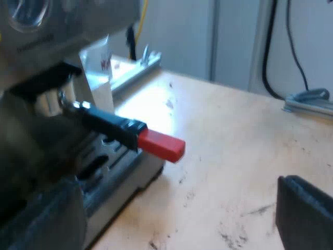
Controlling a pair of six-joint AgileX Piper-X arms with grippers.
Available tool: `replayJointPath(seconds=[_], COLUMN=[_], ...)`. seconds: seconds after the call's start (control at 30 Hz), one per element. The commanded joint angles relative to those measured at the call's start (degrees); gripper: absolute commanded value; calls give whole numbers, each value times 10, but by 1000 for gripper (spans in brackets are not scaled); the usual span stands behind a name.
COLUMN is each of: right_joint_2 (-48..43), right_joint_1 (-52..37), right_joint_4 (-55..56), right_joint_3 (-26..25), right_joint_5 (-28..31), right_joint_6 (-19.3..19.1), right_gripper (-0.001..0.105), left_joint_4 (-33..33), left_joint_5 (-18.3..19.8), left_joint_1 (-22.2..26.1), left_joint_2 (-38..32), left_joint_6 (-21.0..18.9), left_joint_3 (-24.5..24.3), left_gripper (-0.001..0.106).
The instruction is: Grind coffee beans and then tamp
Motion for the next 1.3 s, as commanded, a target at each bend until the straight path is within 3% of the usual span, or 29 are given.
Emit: replayJointPath(seconds=[0.03,0.13,0.2,0.67,0.8,0.87,0.93,0.97,1.0,1.03,1.13,1.2,1.23,1.3], right_joint_2=[1,2,2,20,62,85,104,104,119,124,129,129,129,131], right_joint_1=[5,6,6,6,38,63,95,95,136,161,222,240,286,322], right_joint_4=[-29,-90,-127,-253,-267,-286,-303,-303,-310,-314,-321,-325,-342,-366], right_joint_3=[5,45,66,139,139,139,139,139,139,141,149,153,169,186], right_joint_5=[3,3,3,3,-1,-1,30,30,95,130,198,220,278,309], right_joint_6=[-4,9,20,31,-18,-13,24,24,50,49,61,72,105,127], right_gripper=[78,78,78,78,78,78,78,78,76,72,63,63,63,61], left_joint_4=[-79,-131,-133,-133,-133,-133,-133,-133,-133,-133,-131,-131,-131,-131], left_joint_5=[18,42,46,48,48,48,47,45,46,46,46,46,46,46], left_joint_1=[-1,-1,-1,-1,-1,-1,-1,-1,-1,-1,-1,-1,-1,-1], left_joint_2=[1,2,2,3,3,3,3,3,3,3,3,3,3,3], left_joint_6=[1,-13,-13,0,0,0,0,0,0,0,0,0,0,0], left_joint_3=[47,104,116,125,125,125,125,125,125,127,127,127,127,127], left_gripper=[76,76,76,76,76,76,76,76,76,76,76,76,76,76])
